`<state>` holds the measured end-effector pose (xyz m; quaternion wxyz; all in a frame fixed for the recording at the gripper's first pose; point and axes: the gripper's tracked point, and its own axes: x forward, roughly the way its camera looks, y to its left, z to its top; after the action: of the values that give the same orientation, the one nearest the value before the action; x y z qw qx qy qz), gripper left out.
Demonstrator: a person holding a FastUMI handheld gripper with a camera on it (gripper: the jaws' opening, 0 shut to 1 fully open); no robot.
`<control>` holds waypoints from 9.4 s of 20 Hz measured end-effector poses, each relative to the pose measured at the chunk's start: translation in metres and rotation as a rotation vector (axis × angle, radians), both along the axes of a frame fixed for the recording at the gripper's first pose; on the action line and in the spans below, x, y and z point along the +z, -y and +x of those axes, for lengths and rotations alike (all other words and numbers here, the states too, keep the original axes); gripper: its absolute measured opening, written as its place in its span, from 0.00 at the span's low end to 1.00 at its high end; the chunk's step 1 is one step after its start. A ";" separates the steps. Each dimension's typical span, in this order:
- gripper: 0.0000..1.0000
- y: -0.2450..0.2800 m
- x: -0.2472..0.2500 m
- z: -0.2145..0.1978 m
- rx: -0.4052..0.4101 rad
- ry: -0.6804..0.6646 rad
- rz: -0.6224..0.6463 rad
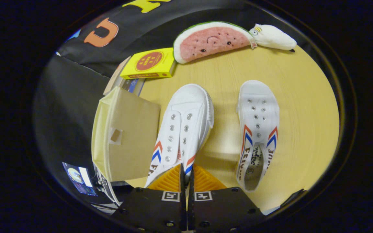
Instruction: Open the storage box then place both shoes into the box .Put the left shoe in first, then the right shoe, with the right side of both shoes facing outward in a uniform manner.
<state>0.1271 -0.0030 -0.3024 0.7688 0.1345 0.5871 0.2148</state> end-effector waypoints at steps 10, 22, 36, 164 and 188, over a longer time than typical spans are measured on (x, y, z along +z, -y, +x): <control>0.02 -0.109 0.107 -0.014 0.064 0.113 0.036; 0.02 -0.270 0.026 -0.024 0.022 0.142 -0.095; 0.02 -0.293 -0.061 -0.023 0.129 0.080 -0.283; 0.95 0.177 -0.025 0.038 -0.287 0.656 -0.344; 0.96 0.311 0.176 -0.061 -0.465 1.193 -0.357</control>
<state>0.0656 -0.3141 -0.1263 0.9988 -0.0137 0.0433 -0.0196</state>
